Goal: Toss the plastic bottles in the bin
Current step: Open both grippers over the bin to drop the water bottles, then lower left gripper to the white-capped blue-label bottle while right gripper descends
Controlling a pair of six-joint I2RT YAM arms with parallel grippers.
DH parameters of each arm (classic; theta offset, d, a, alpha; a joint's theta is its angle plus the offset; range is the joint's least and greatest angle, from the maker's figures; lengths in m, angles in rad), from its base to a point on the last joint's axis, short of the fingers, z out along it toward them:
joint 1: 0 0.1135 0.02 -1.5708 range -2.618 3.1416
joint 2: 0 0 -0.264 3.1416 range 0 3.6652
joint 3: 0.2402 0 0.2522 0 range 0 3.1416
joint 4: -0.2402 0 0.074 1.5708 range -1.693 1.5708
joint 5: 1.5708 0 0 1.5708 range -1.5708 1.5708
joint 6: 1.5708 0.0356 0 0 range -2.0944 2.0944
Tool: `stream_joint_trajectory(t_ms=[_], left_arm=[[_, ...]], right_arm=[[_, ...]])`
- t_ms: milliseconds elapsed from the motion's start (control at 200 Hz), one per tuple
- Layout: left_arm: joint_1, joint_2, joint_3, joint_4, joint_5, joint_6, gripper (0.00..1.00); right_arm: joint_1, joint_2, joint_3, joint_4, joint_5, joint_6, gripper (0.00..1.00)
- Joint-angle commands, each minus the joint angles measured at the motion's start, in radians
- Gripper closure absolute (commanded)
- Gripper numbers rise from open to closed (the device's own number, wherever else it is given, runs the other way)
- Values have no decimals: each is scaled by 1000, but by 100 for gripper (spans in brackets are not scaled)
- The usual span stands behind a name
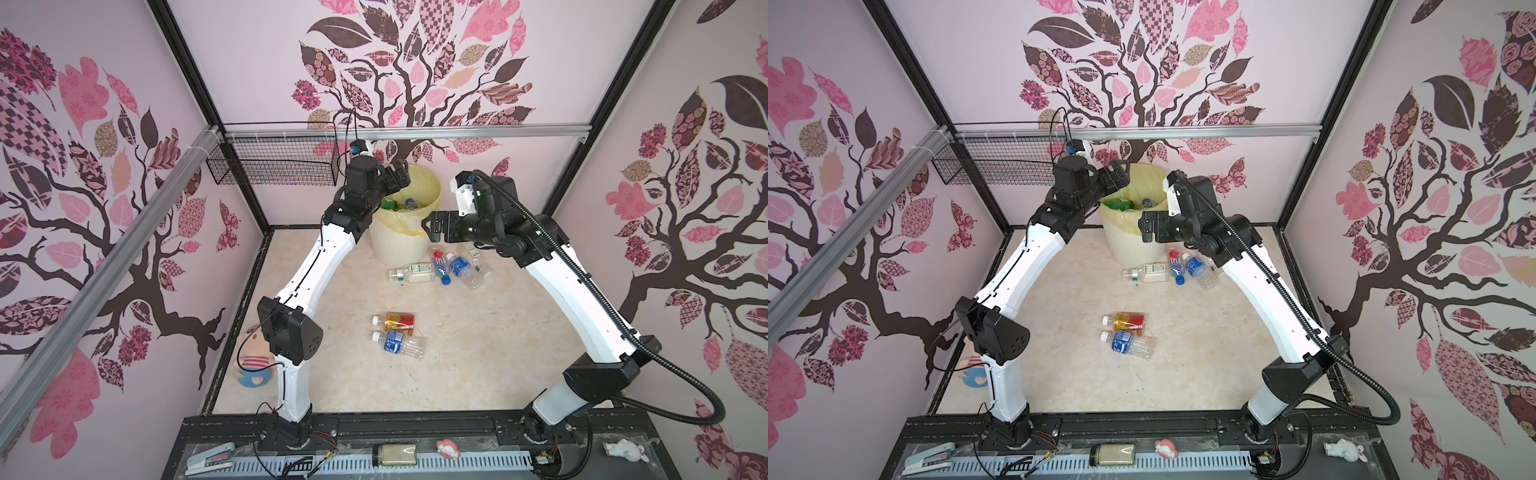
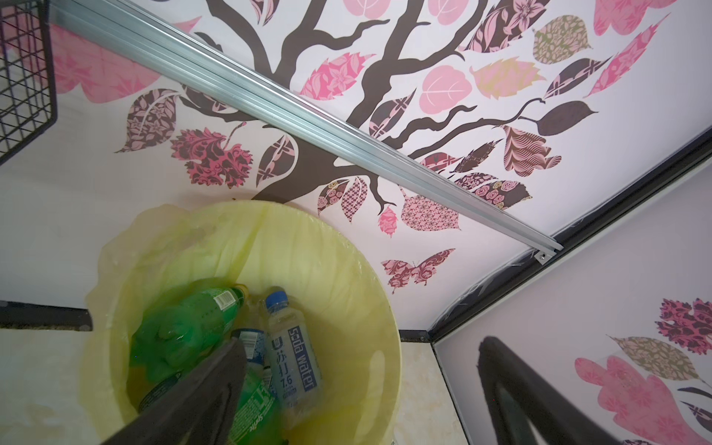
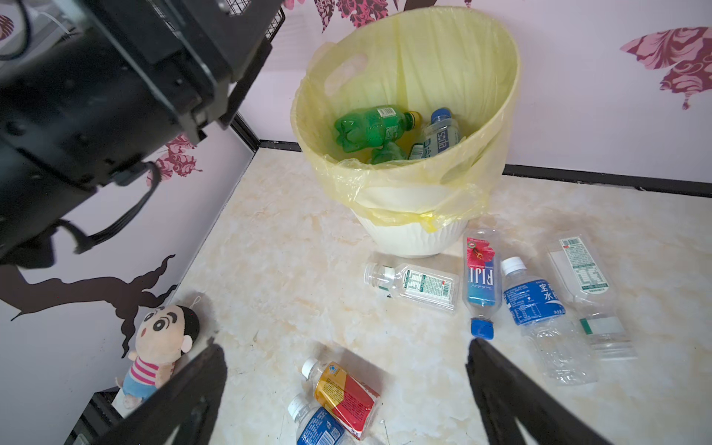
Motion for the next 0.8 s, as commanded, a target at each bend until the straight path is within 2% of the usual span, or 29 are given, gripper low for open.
stream_joint_trajectory(t_ms=[0,240,500,720,795], left_arm=[[-15,-94,-87,-19,-39,47,3],[-60,-226,-200,-182,-103,80,3],[-106,-404,-455,-325,-176,48,3],[-116,-531,-660,-408,-189,-79,3],[-117,-553,-706,-438,-142,-140,3]], right_arm=[[3,-34,-31,-24,21,8,0],[4,-89,-122,-52,44,43,0],[3,-148,-226,-27,18,83,1],[4,-244,-383,8,18,73,0],[9,-271,-435,7,20,62,0]])
